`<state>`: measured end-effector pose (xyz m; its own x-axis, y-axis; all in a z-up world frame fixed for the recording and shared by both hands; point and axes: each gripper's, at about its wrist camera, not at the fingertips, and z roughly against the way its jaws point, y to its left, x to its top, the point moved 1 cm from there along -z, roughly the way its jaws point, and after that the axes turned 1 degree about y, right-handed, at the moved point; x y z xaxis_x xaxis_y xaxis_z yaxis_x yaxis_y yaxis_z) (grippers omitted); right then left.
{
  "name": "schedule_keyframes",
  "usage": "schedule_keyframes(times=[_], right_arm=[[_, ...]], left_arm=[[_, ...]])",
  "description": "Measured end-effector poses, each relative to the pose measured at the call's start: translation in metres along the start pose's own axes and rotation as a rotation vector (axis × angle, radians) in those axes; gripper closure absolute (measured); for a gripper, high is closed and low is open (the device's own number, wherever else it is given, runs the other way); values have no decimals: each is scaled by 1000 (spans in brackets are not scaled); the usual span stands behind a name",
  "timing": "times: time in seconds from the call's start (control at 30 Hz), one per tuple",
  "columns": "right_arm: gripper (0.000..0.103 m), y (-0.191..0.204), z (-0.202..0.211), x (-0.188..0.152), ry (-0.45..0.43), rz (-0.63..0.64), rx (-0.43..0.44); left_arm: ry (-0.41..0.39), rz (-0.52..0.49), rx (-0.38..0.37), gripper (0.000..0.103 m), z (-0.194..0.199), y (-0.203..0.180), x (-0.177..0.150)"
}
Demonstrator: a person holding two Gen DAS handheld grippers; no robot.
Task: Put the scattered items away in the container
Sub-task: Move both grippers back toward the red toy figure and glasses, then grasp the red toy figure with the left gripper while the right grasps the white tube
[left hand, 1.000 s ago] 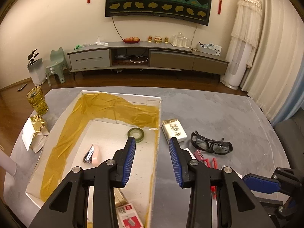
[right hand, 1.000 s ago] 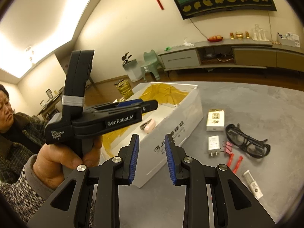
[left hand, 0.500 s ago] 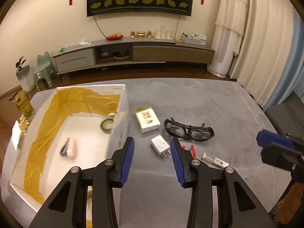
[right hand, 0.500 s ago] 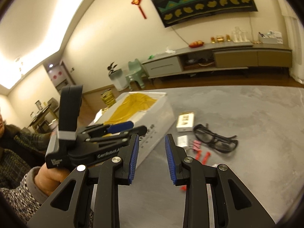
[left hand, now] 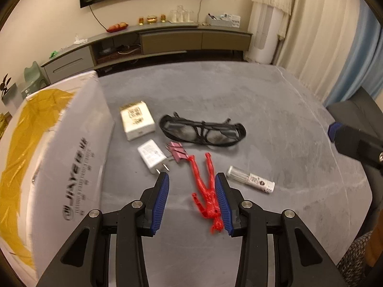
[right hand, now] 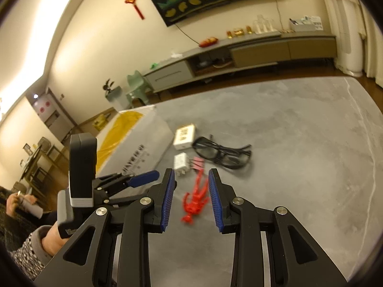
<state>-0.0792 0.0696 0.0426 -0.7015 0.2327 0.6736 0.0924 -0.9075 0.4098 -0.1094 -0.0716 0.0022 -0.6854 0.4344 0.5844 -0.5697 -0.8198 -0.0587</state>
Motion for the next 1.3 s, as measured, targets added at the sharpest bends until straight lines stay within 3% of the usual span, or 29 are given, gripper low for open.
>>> schedule_keyframes(times=[0.2,0.33,0.5,0.57,0.8,0.83,0.93,1.1,1.17,1.3], right_arm=[[68,-22,-27,-15,79,-3,-62],[65,-28,-49,-27,129,56,-129],[64,-34,-74,-41,187,124,-196],[62,-33,-80,-44,201,145,-207],[61,-37,-99,-52,245,176,-250],[61,-37,-101,-52,248,179,-250],[61,-35,-108,-56,267,192,-249],[63,-32,-114,-61,275,206,-270],[81,-32,-115,-61,276,201,-276],[83,-37,-112,-59,277,157,-259]], left_arm=[[51,-16,-5,57,-32,-13,-8],[72,21,-18,46,-49,-9,-11],[110,81,-36,44,-66,2,-15],[102,99,-78,44,-69,6,-16],[84,67,-83,40,-71,4,-19],[84,47,-82,41,-70,1,-19],[78,-24,-74,68,-68,-10,-22],[73,-70,-82,69,-64,-18,-24],[63,-62,-90,69,-60,-17,-22],[34,-45,-105,69,-54,-10,-22]])
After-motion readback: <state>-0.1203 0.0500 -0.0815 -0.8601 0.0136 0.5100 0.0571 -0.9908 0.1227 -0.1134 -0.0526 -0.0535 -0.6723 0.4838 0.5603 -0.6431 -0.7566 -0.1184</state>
